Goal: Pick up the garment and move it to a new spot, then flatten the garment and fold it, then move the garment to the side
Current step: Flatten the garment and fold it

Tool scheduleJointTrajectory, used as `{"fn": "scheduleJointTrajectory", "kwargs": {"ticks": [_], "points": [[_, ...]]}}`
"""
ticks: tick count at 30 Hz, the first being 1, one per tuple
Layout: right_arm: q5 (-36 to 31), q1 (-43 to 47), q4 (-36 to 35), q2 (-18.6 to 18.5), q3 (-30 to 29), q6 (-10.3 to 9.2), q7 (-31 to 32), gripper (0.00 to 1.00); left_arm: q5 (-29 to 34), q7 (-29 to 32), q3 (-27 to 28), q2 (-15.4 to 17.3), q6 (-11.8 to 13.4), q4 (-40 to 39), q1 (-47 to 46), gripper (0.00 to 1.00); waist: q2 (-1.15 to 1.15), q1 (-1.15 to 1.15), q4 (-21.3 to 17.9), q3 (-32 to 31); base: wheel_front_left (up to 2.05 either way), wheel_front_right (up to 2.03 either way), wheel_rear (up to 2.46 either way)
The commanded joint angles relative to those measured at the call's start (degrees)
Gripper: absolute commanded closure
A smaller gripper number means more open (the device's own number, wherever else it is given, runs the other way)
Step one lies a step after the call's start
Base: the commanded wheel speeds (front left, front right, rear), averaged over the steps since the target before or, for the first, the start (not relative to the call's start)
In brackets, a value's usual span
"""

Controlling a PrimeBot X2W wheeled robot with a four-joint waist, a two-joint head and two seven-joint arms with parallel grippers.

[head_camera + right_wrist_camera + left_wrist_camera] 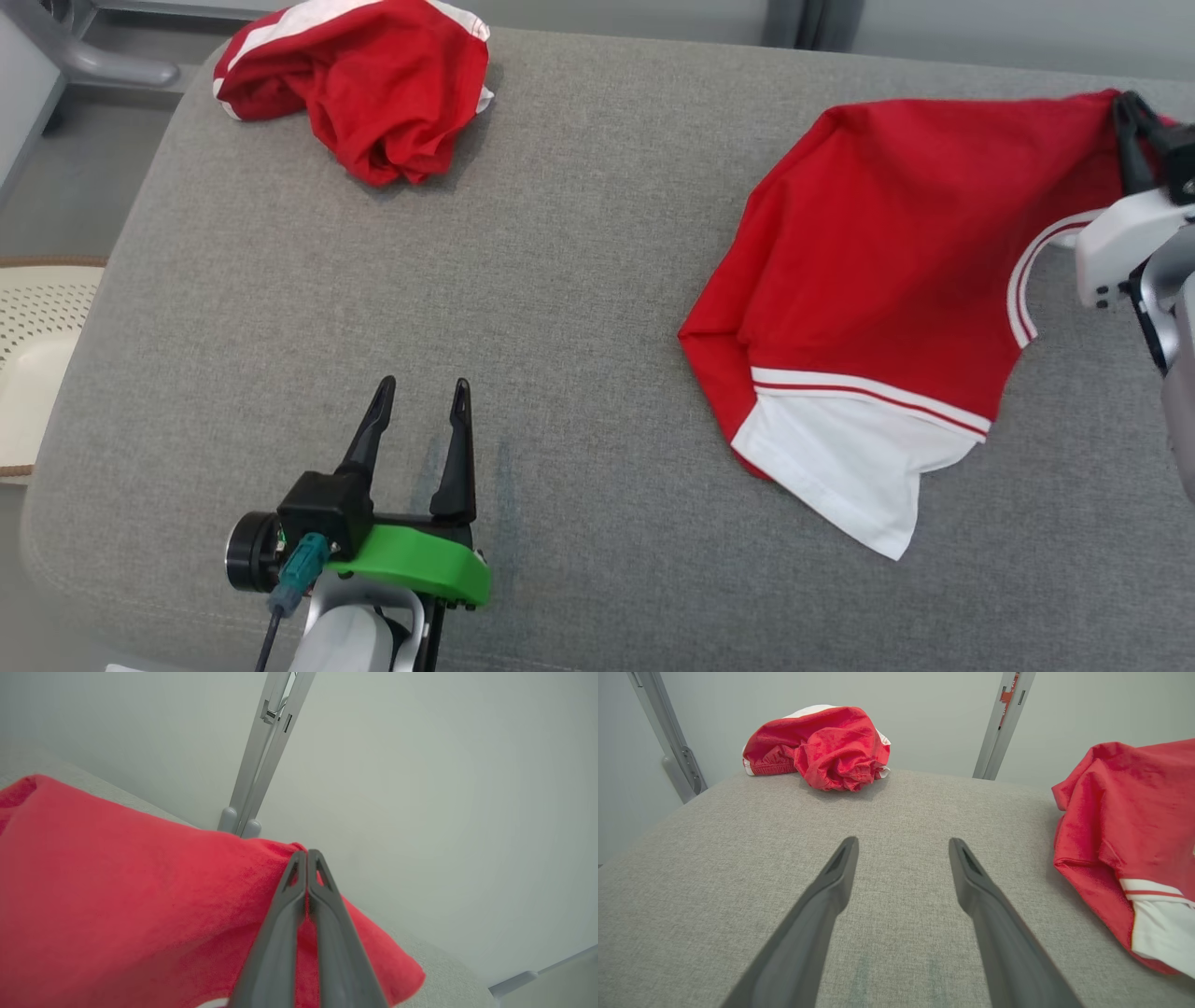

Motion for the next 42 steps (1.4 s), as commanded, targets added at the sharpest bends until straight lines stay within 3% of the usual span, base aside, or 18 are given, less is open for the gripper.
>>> {"fn": "scheduleJointTrajectory", "kwargs": {"ticks": [1,2,3,4,5,9,16,21,29,35,40,41,42], "points": [[-0.91,-2.22,1.07,-0.78,-0.52,-0.10,-0.13,1.00,0.80,-0.03,-0.09,0.12,-0.07,-0.27,-1.28,0.00,0.00,0.00,0.97,2.16,0.00,0.00,0.00],[-1.46,-3.36,1.67,-1.04,-1.12,-0.10,-0.20,1.00,0.76,-0.03,-0.13,0.12,-0.05,-0.37,-1.52,0.00,0.00,0.00,1.01,2.58,0.00,0.00,0.00],[-1.91,-4.61,2.16,-1.05,-2.18,-0.10,-0.33,0.78,0.74,-0.03,-0.17,0.12,-0.02,-0.48,-1.80,0.00,0.00,0.00,0.99,3.09,0.00,0.00,0.00],[-2.11,-5.09,2.71,-0.76,-2.84,-0.10,-0.39,0.20,0.77,-0.03,-0.26,0.11,-0.03,-0.53,-1.93,0.00,0.00,0.00,0.96,3.30,0.00,0.00,0.00],[-2.72,-5.78,3.58,0.05,-3.80,-0.10,-0.44,0.00,0.84,-0.03,-0.44,0.11,-0.05,-0.56,-2.11,0.00,0.00,0.00,0.84,3.65,0.00,0.00,0.00],[-3.05,-5.31,0.40,2.98,-4.41,-0.10,-0.55,0.00,0.26,-0.03,-0.61,0.11,0.35,-0.78,-2.48,0.00,0.00,0.00,-0.36,3.51,0.00,0.00,0.00],[3.30,5.87,-8.24,9.85,-6.42,-0.10,-0.55,0.00,1.04,-0.04,-0.44,0.14,0.31,-0.18,-1.81,0.00,0.00,0.00,-5.06,0.07,0.00,0.00,0.00],[6.21,15.13,-8.98,13.91,-4.83,-0.10,-0.55,0.00,1.62,-0.03,-0.06,0.14,0.18,0.32,-0.63,0.00,0.00,0.00,-8.18,-2.65,0.00,0.00,0.00],[9.29,21.56,-5.85,15.40,-0.71,-0.10,2.69,0.00,1.96,-0.03,-0.01,0.14,-0.14,0.69,0.45,0.00,0.00,0.00,-9.42,-4.40,0.00,0.00,0.00],[11.86,22.70,-2.49,15.63,1.14,-0.09,8.31,0.00,1.62,-0.04,-0.24,0.14,-0.20,0.83,0.74,0.00,0.00,0.00,-7.82,-4.59,0.00,0.00,0.00],[13.40,21.59,-0.34,15.10,3.35,-0.09,9.28,0.00,1.88,-0.03,0.05,0.14,-0.23,1.07,1.04,0.00,0.00,0.00,-6.54,-4.50,0.00,0.00,0.00],[13.45,21.41,-0.07,15.03,3.72,-0.07,9.32,0.36,1.94,-0.03,0.11,0.14,-0.23,1.07,1.12,0.00,0.00,0.00,-6.42,-4.51,0.00,0.00,0.00],[13.67,21.14,0.29,14.83,3.95,-0.07,9.36,0.57,2.02,-0.03,0.15,0.14,-0.26,1.06,1.23,0.00,0.00,0.00,-6.30,-4.53,0.00,0.00,0.00]]}}
